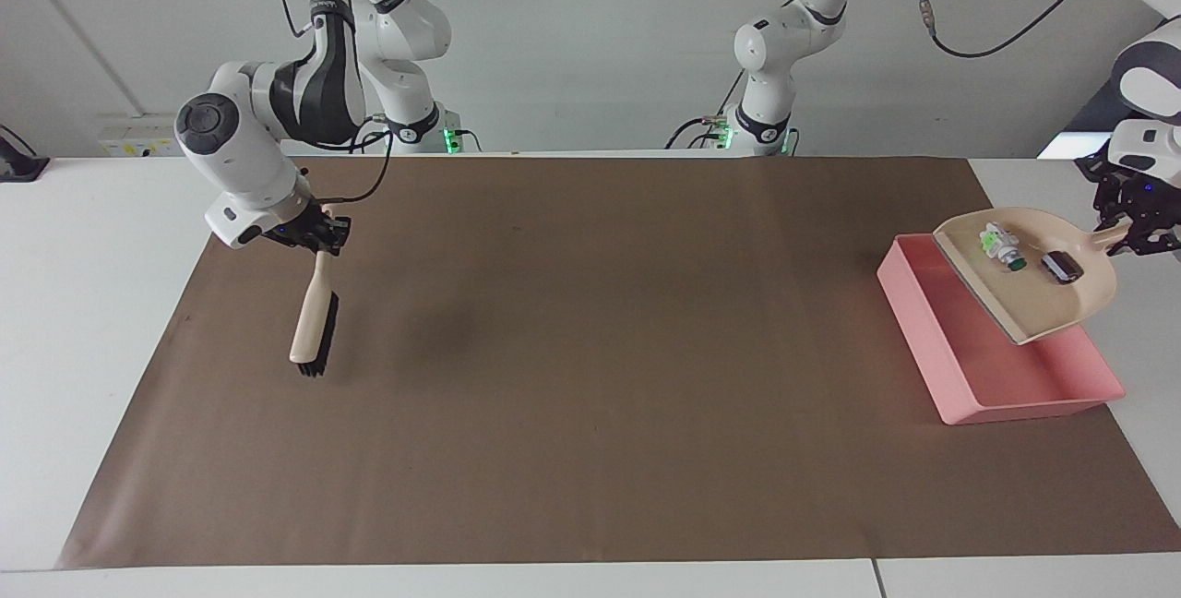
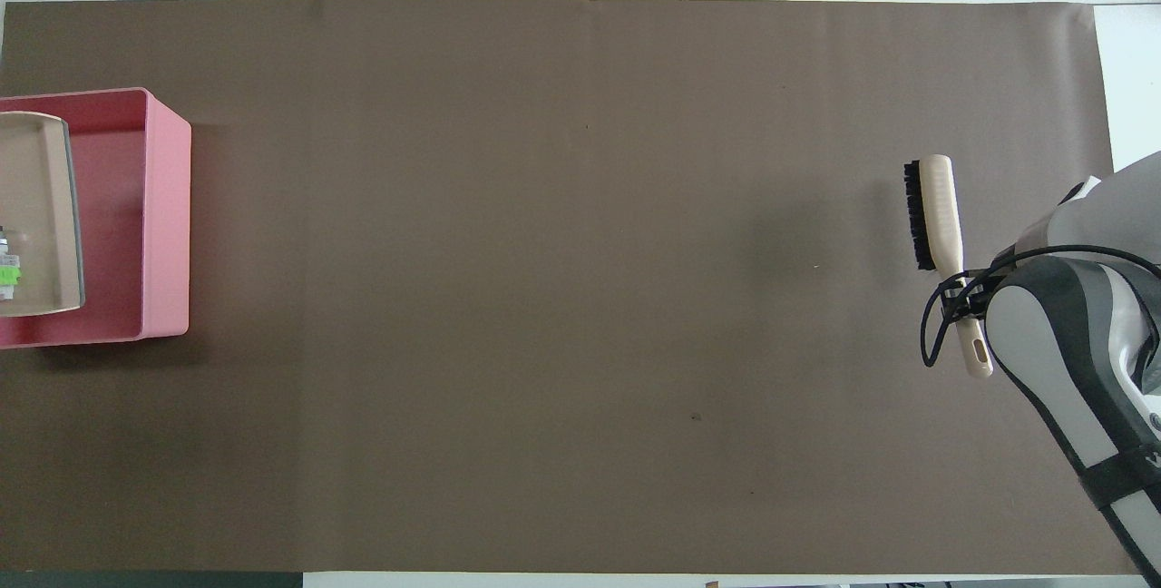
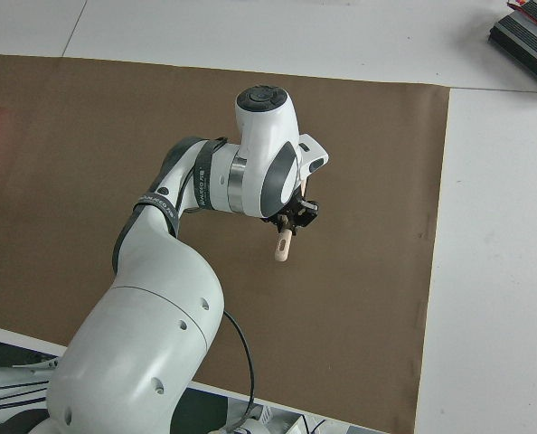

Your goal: Clean e-waste and dump in bin

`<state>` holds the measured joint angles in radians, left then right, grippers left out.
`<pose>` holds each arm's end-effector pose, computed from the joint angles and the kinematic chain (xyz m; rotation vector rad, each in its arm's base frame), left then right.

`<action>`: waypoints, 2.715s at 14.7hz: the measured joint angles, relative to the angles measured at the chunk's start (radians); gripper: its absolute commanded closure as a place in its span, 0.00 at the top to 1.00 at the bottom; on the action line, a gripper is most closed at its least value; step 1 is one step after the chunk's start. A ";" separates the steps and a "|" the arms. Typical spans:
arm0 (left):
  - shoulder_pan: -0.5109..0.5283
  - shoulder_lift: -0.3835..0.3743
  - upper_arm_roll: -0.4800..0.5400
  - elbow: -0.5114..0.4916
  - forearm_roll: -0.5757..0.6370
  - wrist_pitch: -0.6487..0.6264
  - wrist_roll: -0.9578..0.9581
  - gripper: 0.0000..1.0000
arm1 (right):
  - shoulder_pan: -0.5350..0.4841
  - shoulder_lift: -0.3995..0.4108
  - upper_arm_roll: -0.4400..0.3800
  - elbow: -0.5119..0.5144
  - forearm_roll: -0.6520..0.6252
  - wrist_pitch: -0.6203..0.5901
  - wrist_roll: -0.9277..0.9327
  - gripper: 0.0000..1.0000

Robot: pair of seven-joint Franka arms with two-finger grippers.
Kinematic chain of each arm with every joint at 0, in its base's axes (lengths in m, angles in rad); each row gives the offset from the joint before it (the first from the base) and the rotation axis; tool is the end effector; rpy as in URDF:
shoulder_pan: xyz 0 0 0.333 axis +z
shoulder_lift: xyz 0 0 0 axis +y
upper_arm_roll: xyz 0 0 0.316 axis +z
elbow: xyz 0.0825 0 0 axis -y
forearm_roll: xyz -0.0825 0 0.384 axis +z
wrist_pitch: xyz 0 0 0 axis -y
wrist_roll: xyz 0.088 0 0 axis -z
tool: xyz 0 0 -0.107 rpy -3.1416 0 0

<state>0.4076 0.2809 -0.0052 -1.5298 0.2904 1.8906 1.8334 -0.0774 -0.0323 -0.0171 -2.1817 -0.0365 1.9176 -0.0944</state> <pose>0.5956 0.2769 0.5060 -2.1338 2.0109 0.3173 0.4975 -0.0498 0.3863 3.1100 0.0255 -0.3652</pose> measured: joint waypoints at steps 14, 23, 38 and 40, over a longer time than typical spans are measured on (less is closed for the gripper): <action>-0.156 0.030 -0.010 -0.048 0.458 -0.016 -0.186 0.00 | -0.110 0.000 0.003 -0.130 -0.065 0.157 -0.034 0.01; -0.221 -0.124 -0.024 -0.003 0.297 -0.200 -0.122 0.02 | -0.121 -0.016 0.008 -0.158 -0.065 0.179 -0.057 1.00; -0.624 -0.148 -0.038 -0.492 0.001 0.120 -0.470 0.01 | -0.114 -0.105 0.115 0.054 -0.053 0.031 -0.008 1.00; -0.642 -0.120 -0.038 -0.493 -0.006 0.150 -0.493 0.00 | -0.113 -0.121 0.137 0.151 -0.030 -0.052 0.049 1.00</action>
<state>-0.2346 0.1609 -0.0430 -2.0229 0.2849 2.0404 1.3402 -0.1904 -0.1529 0.1198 -2.0306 -0.0668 1.8654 -0.0453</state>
